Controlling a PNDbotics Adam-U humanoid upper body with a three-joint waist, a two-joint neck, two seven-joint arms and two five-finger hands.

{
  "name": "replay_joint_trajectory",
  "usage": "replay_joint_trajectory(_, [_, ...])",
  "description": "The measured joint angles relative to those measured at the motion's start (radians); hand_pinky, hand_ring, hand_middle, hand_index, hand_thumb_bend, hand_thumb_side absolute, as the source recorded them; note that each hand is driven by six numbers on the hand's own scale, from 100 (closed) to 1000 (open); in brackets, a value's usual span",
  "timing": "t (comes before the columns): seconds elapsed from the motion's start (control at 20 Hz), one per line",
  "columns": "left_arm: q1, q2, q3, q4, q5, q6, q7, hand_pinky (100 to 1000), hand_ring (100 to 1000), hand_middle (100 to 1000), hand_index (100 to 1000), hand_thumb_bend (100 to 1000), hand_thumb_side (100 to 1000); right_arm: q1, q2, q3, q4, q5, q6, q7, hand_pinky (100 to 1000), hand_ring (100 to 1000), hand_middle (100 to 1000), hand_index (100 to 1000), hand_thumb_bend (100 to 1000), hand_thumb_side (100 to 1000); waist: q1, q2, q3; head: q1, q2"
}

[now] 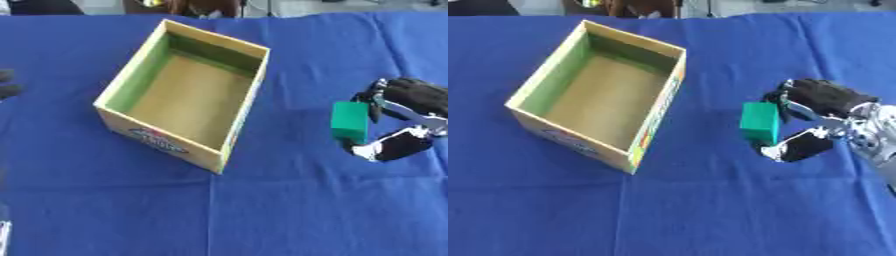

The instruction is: Pick up objects on the table and place them in the box.

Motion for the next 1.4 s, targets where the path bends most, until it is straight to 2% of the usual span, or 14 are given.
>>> replay_joint_trajectory(0.15, [0.001, 0.0, 0.0, 0.0, 0.0, 0.001, -0.001, 677, 691, 709, 846, 100, 1000, -0.059, -0.011, -0.011, -0.046, -0.029, 0.001, 0.008, 661, 517, 332, 413, 100, 554, 0.0, -0.008, 0.001, 0.0, 0.0])
replay_joint_trajectory(0.3, [0.002, 0.0, 0.0, 0.0, 0.001, 0.003, -0.003, 677, 691, 709, 846, 100, 1000, -0.153, -0.021, -0.012, -0.068, -0.058, -0.006, 0.021, 657, 513, 325, 402, 100, 566, -0.002, -0.018, 0.007, 0.0, 0.001])
replay_joint_trajectory(0.55, [0.005, 0.0, -0.002, 0.0, 0.005, 0.005, -0.005, 676, 691, 709, 846, 100, 1000, -0.304, -0.009, 0.006, -0.065, -0.09, 0.003, 0.062, 659, 506, 317, 395, 100, 574, -0.006, -0.031, 0.019, -0.003, 0.004])
replay_joint_trajectory(0.7, [0.008, 0.0, -0.006, 0.0, 0.005, 0.007, -0.007, 676, 691, 709, 846, 100, 1000, -0.364, 0.017, 0.019, -0.038, -0.098, 0.004, 0.079, 660, 501, 310, 387, 100, 574, -0.007, -0.033, 0.026, -0.006, 0.004])
replay_joint_trajectory(0.8, [0.009, 0.0, -0.007, 0.0, 0.007, 0.007, -0.008, 676, 691, 709, 846, 100, 1000, -0.436, 0.051, 0.032, -0.007, -0.099, 0.003, 0.09, 659, 502, 309, 384, 100, 612, -0.009, -0.036, 0.034, -0.009, 0.004])
replay_joint_trajectory(0.85, [0.009, 0.0, -0.007, 0.0, 0.008, 0.008, -0.008, 676, 691, 709, 846, 100, 1000, -0.472, 0.069, 0.04, 0.012, -0.099, 0.001, 0.096, 658, 503, 309, 384, 100, 588, -0.013, -0.036, 0.034, -0.01, 0.004])
replay_joint_trajectory(1.0, [0.009, 0.0, -0.01, 0.0, 0.009, 0.011, -0.012, 676, 691, 709, 846, 100, 1000, -0.571, 0.126, 0.069, 0.084, -0.09, -0.013, 0.112, 658, 505, 310, 383, 100, 594, -0.017, -0.037, 0.041, -0.014, 0.004])
replay_joint_trajectory(1.4, [0.009, 0.0, -0.019, 0.0, 0.016, 0.013, -0.023, 676, 691, 709, 846, 100, 1000, -0.751, 0.286, 0.134, 0.347, 0.001, -0.09, 0.145, 665, 507, 309, 382, 100, 586, -0.022, -0.039, 0.063, -0.029, 0.004])
